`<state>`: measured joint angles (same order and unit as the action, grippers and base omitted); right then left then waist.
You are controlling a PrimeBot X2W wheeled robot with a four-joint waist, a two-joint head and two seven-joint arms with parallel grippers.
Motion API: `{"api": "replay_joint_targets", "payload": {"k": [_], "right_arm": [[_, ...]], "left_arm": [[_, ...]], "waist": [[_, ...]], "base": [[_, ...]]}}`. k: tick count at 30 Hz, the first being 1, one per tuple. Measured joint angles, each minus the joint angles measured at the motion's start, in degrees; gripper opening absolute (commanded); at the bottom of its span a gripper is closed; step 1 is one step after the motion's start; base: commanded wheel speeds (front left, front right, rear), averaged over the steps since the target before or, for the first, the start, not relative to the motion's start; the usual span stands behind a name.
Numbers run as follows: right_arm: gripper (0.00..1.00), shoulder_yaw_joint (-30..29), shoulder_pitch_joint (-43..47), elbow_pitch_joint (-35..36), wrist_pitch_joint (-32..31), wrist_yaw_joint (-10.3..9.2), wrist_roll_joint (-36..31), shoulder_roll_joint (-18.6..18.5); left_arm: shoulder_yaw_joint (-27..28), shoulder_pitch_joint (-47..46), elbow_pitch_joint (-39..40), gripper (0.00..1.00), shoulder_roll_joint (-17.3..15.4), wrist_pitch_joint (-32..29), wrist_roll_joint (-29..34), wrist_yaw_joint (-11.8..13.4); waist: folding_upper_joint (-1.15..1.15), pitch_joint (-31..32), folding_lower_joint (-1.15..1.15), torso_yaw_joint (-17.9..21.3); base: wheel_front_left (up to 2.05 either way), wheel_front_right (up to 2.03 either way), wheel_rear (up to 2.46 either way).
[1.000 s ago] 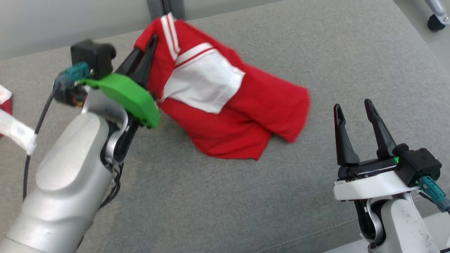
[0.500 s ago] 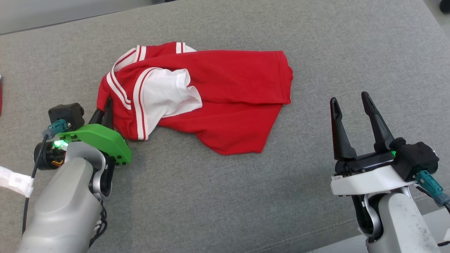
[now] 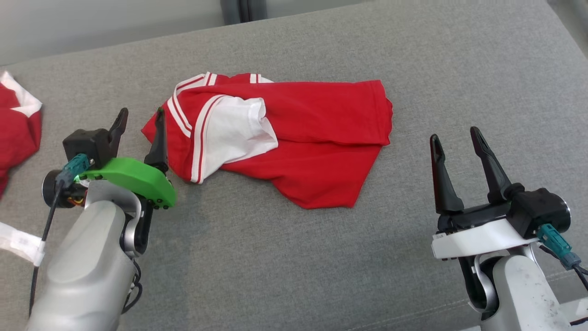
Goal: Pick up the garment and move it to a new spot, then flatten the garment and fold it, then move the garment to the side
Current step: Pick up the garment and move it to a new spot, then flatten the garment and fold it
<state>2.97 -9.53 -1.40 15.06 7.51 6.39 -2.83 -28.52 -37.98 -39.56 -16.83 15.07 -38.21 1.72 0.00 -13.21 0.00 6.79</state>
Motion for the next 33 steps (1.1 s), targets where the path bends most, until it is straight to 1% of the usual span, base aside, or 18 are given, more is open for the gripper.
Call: {"api": "replay_joint_targets", "payload": {"k": [6, 15, 19, 24, 30, 33], "right_arm": [[1.0, -0.5, 1.2, -1.6, 0.0, 0.0, -0.2, 0.0], [1.0, -0.3, 3.8, -4.4, 0.0, 0.0, -0.4, 0.0], [1.0, 0.1, 4.7, -5.7, 0.0, 0.0, -0.4, 0.0], [1.0, 1.0, 5.8, -7.5, 0.0, 0.0, 0.0, 0.0], [1.0, 2.1, 6.3, -10.2, 0.0, 0.0, 0.5, 0.0], [1.0, 2.5, 6.3, -11.2, 0.0, 0.0, 0.7, 0.0]], "left_arm": [[6.2, 10.4, 10.2, 1.0, 1.3, 0.1, 4.7, 1.4], [14.8, 28.1, 22.9, 1.0, 5.0, 0.1, 11.9, 2.8], [18.5, 34.6, 27.3, 1.0, 7.5, 0.1, 14.1, 3.0], [21.5, 40.4, 30.7, 1.0, 10.4, 0.1, 16.7, 2.7], [23.4, 42.7, 31.8, 1.0, 12.2, 0.1, 18.2, 1.7], [24.1, 43.0, 31.7, 1.0, 12.6, 0.1, 18.8, 1.1]], "waist": [[0.0, 3.6, 0.0, -1.6], [0.0, 9.3, 0.0, -4.0], [0.0, 11.2, 0.0, -5.1], [0.0, 12.6, 0.0, -6.3], [0.0, 13.2, 0.0, -7.0], [0.0, 13.2, 0.0, -7.1]], "base": [[0.0, 0.0, 0.0], [0.0, 0.0, 0.0], [0.0, 0.0, 0.0], [0.0, 0.0, 0.0], [0.0, 0.0, 0.0], [0.0, 0.0, 0.0]]}}
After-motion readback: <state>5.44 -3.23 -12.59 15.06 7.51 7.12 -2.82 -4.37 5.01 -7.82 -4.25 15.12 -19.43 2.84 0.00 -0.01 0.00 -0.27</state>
